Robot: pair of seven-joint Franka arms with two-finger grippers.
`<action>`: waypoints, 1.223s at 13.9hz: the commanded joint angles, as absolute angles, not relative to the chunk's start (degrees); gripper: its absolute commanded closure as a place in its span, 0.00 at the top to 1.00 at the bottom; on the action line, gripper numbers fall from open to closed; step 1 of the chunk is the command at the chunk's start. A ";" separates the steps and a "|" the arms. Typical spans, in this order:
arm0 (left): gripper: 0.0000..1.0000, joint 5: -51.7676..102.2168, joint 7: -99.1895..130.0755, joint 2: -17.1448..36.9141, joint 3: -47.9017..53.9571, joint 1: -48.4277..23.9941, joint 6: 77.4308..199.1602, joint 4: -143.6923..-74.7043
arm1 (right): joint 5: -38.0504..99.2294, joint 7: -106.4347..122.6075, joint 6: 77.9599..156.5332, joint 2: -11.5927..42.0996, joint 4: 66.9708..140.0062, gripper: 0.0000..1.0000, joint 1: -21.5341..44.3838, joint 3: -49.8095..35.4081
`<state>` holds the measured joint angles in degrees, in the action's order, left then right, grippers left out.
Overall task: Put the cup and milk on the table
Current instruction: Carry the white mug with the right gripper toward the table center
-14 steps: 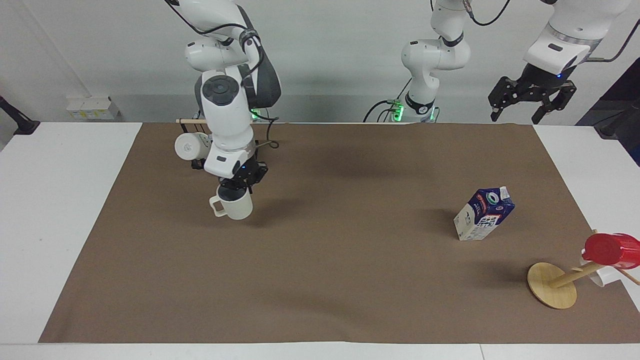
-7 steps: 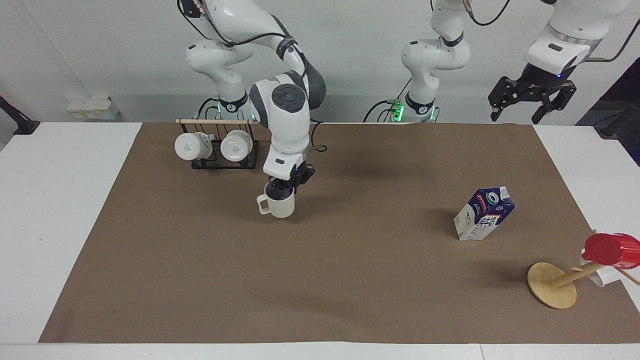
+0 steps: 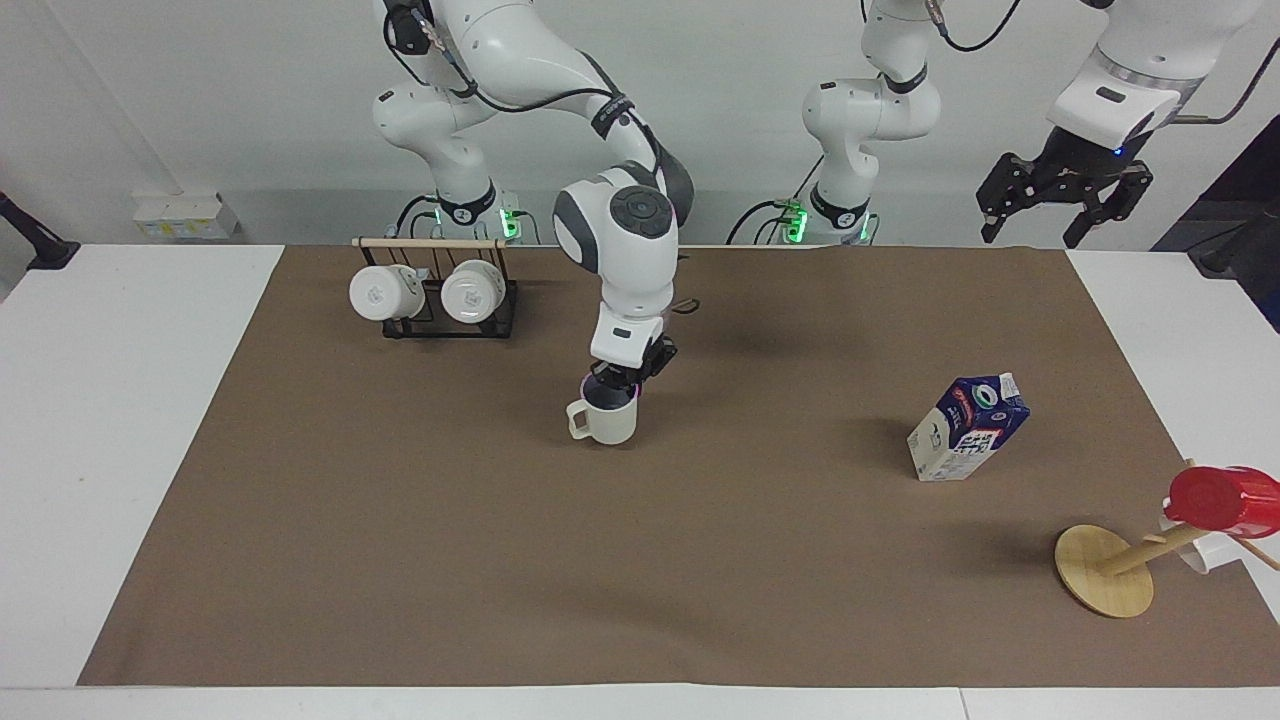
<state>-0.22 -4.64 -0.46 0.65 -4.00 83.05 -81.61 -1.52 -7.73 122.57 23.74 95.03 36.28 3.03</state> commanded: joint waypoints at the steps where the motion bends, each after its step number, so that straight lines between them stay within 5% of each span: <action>1: 1.00 0.35 -5.27 -0.09 1.14 -3.25 82.35 -80.24 | -1.41 -8.88 124.00 24.61 94.22 0.00 36.39 2.38; 11: 1.00 0.35 -5.18 -0.09 1.14 -3.25 82.44 -80.24 | -0.44 -7.21 125.33 25.05 96.59 0.03 36.21 1.32; 13: 1.00 0.44 -5.71 -0.09 1.14 -3.16 82.44 -80.33 | -0.35 -7.47 124.72 25.05 96.50 0.59 36.30 1.32; 14: 1.00 0.44 -5.71 -0.09 1.14 -3.16 82.62 -80.33 | -0.44 -7.21 124.63 24.96 96.50 1.00 36.30 1.32; 17: 1.00 0.44 -5.80 0.00 1.06 -3.16 83.05 -80.24 | -0.26 -7.29 122.36 22.69 96.24 1.00 35.78 1.32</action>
<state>-0.22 -4.68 -0.46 0.74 -4.00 83.18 -81.59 -1.28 -7.72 123.82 25.09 95.67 36.49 1.61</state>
